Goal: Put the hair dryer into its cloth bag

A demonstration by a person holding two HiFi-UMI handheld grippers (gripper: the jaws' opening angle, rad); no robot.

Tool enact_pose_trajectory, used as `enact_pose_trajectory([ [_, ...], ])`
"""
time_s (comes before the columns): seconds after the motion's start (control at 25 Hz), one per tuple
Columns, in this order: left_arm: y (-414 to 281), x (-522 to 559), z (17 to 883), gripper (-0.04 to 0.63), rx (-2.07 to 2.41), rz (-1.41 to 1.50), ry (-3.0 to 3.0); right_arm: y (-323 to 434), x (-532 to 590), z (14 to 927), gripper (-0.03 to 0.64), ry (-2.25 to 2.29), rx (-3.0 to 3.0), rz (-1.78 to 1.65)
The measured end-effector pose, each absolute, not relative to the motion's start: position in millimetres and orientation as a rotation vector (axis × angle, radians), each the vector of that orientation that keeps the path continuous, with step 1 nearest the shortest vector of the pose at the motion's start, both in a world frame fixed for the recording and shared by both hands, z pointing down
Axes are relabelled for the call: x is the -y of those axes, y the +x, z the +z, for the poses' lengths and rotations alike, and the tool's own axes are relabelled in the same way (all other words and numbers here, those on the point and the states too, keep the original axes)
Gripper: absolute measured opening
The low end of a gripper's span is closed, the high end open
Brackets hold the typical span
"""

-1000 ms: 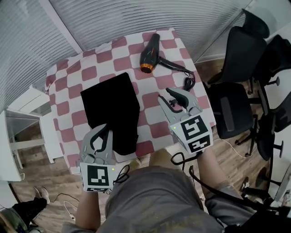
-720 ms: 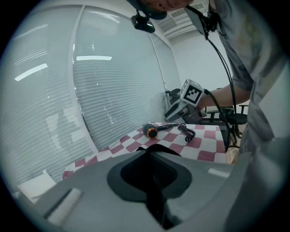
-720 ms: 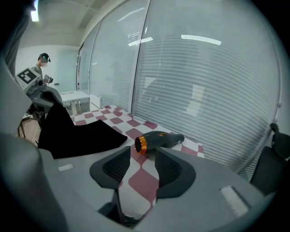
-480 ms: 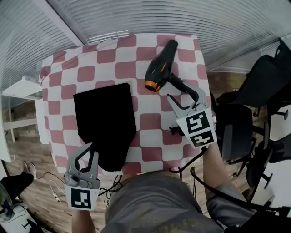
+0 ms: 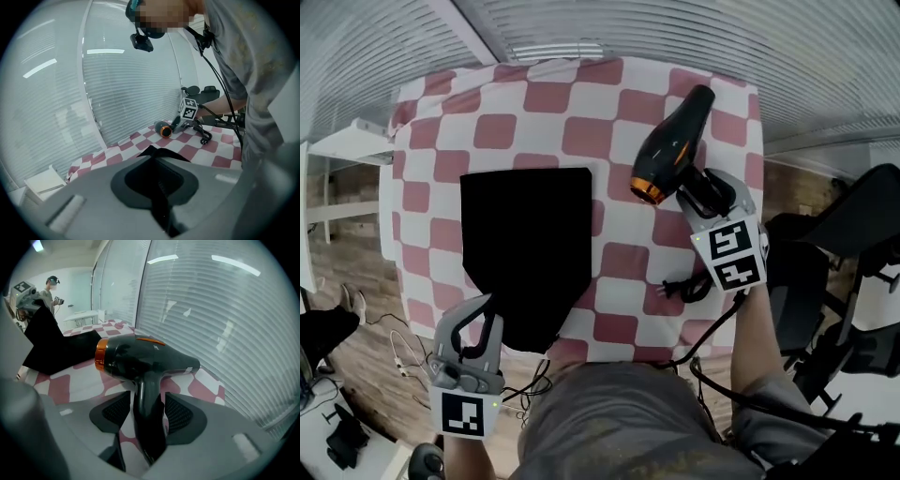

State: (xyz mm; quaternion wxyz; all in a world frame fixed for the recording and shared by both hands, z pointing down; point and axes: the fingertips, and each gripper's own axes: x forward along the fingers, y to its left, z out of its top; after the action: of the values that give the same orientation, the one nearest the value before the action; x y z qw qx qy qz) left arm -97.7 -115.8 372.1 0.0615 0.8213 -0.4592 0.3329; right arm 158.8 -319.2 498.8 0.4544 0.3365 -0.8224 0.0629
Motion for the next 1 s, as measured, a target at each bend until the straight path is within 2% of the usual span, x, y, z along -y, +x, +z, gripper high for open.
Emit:
enact_pose_trajectory([
  [0.4, -96, 114, 374, 0.011, 1.398, 1.037, 2.513, 146, 319, 497, 0.212, 0.747, 2.071, 0.063],
  [1.0, -88, 97, 359, 0.011, 1.367, 0.952, 2.633, 122, 234, 420, 0.210, 0.745, 2.190, 0.026],
])
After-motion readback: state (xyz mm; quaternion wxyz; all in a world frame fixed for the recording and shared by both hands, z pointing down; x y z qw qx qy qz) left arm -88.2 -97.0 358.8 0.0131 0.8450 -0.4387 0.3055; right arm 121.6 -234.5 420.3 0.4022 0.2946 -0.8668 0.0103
